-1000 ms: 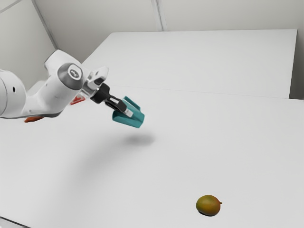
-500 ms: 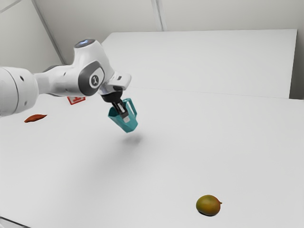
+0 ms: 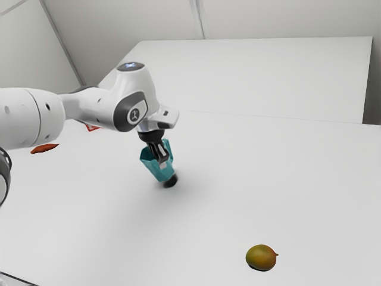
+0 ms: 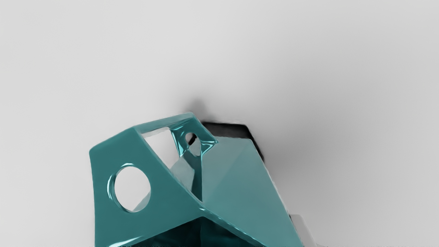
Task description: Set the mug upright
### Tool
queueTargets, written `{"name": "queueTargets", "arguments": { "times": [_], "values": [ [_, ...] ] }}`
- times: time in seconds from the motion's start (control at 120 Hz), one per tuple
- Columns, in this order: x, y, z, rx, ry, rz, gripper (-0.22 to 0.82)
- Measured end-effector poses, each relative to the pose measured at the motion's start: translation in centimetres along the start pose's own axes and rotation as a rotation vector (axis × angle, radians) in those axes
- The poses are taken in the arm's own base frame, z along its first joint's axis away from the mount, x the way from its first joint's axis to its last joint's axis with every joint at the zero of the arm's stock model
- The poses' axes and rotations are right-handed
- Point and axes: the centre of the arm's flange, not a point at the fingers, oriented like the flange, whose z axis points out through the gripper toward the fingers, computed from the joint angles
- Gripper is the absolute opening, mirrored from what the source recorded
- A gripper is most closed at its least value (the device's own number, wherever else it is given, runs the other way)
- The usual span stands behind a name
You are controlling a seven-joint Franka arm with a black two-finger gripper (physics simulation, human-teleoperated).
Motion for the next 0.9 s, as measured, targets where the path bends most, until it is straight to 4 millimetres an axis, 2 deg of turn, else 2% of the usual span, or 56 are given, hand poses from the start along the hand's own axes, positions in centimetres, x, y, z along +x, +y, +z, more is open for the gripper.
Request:
{"name": "queueTargets", "arguments": {
  "times": [0.133,0.567,0.9],
  "values": [
    [0.0,0.4,1.1,0.016,-0.004,-0.016,-0.18],
    [0.6,0.5,2.1,0.052,0.013,-0.064,-0.18],
    [0.7,0.4,2.1,0.048,0.021,-0.09,0.1]
  ]
}}
